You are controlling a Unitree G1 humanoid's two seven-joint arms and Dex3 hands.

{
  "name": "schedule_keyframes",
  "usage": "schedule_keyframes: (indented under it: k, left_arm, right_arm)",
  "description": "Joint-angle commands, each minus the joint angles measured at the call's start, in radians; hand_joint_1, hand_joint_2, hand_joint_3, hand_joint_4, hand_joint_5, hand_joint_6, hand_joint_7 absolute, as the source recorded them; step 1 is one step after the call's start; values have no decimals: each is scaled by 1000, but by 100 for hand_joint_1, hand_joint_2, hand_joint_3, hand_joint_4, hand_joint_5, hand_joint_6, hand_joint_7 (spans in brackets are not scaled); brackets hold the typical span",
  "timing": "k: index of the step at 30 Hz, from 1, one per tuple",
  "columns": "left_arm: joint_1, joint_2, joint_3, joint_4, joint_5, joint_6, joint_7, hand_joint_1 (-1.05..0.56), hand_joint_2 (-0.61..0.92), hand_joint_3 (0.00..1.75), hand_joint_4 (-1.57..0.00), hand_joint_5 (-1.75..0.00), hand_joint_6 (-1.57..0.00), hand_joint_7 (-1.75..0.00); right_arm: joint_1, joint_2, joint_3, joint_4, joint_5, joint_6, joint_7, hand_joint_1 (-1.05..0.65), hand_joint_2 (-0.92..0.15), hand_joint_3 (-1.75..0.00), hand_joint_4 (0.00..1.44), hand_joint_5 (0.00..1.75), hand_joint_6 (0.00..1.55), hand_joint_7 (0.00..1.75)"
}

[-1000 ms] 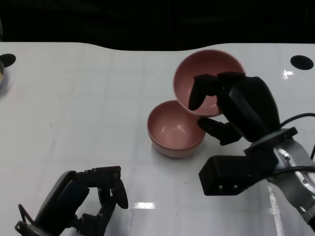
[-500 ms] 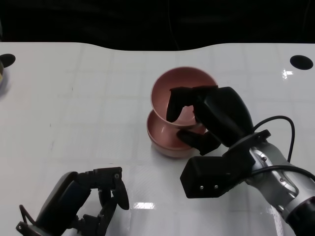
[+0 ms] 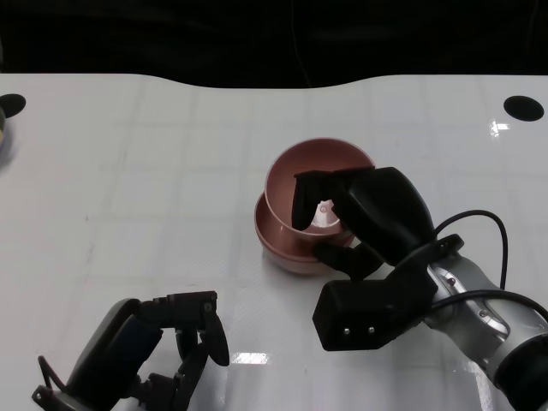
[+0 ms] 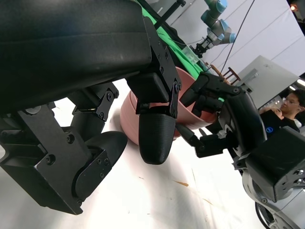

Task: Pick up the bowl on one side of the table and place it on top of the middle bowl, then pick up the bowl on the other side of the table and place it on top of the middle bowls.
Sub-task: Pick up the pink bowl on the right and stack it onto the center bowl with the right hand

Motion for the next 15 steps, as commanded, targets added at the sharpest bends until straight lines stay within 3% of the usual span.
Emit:
schedule_keyframes:
  k: [1,3,5,6,7,10,15]
  left_arm:
    - [9,8,-3,-4,3,-5,-5,1,23,161,-86,-174,-87,-146]
    - [7,8,-3,-2,8,-8,-1,1,23,161,-87,-173,-87,-146]
    - [7,7,-4,-2,4,-5,-5,1,22,162,-87,-173,-87,-146]
    - [7,7,-5,-2,1,-3,-6,1,22,162,-87,-173,-87,-146]
    - [7,7,-5,-1,0,-2,-7,2,22,162,-87,-172,-87,-146]
    - [6,8,-4,-1,6,-1,-4,3,22,162,-88,-170,-87,-145]
    - [5,7,-4,-2,16,-3,1,3,22,162,-87,-171,-87,-145]
  right_arm:
    - [-23,1,-2,26,24,-17,9,-9,-34,-118,92,175,92,111]
    - [-23,-1,-4,32,39,-24,33,-13,-43,-101,86,165,92,84]
    - [-24,-6,-1,33,44,-27,55,-21,-55,-79,81,135,92,46]
    - [-24,-9,2,31,45,-25,72,-25,-61,-70,76,118,87,32]
    - [-25,-13,4,27,44,-19,90,-34,-76,-47,66,85,78,17]
    - [-22,-22,10,9,35,-4,122,-50,-90,-27,49,50,63,2]
    - [-10,-43,13,-43,31,40,206,-68,-92,-38,25,36,38,0]
